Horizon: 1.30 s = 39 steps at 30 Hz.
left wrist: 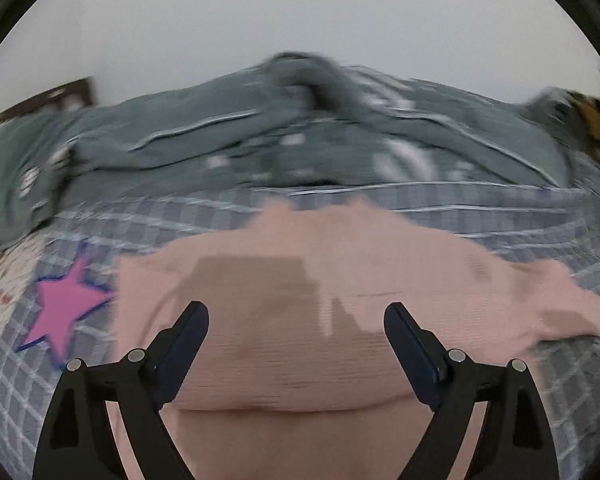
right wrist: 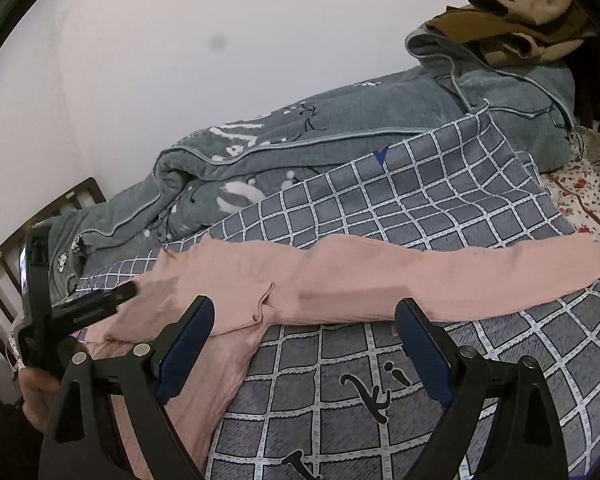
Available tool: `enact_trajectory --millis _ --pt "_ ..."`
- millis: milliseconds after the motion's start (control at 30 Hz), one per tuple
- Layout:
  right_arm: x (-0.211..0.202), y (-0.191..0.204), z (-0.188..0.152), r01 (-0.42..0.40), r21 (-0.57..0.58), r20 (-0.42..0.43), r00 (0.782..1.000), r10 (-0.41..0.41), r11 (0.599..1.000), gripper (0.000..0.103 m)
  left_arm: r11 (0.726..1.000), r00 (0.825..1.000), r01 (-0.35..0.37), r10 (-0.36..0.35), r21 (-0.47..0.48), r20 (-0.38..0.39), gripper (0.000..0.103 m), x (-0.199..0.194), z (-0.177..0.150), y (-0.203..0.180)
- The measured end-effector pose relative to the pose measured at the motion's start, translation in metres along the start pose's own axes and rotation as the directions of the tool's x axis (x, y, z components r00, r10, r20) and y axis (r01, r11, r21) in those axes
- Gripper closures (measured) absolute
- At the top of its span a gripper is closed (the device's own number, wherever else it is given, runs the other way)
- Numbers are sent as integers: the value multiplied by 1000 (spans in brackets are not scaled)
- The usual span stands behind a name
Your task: Fold small clothes
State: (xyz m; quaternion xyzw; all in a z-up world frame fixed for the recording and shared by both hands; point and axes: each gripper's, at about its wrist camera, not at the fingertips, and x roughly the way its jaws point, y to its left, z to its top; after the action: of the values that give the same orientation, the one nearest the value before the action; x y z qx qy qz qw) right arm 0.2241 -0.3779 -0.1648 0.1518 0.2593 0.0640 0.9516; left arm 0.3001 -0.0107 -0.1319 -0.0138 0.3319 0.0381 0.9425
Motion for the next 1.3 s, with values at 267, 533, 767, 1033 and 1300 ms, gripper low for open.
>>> enact_trajectory --millis 267,533,767,1033,1300 --pt "9 11 -7 30 -55 -37 999 -32 998 12 975 984 -129 104 -182 -142 23 40 -15 106" --pt "22 22 -16 54 -114 -99 993 -65 992 27 963 993 -63 34 -263 -112 76 53 -31 120" --pt "13 14 -11 123 -86 -86 988 -130 989 51 962 990 -96 65 -255 -127 63 55 -30 120" --pt "-28 -44 19 233 -37 -50 971 -235 972 59 961 987 -120 88 -248 -135 48 56 -30 120" --pt "-41 -140 12 303 1 -102 948 -301 953 59 964 986 -120 89 -239 -137 46 57 -31 117"
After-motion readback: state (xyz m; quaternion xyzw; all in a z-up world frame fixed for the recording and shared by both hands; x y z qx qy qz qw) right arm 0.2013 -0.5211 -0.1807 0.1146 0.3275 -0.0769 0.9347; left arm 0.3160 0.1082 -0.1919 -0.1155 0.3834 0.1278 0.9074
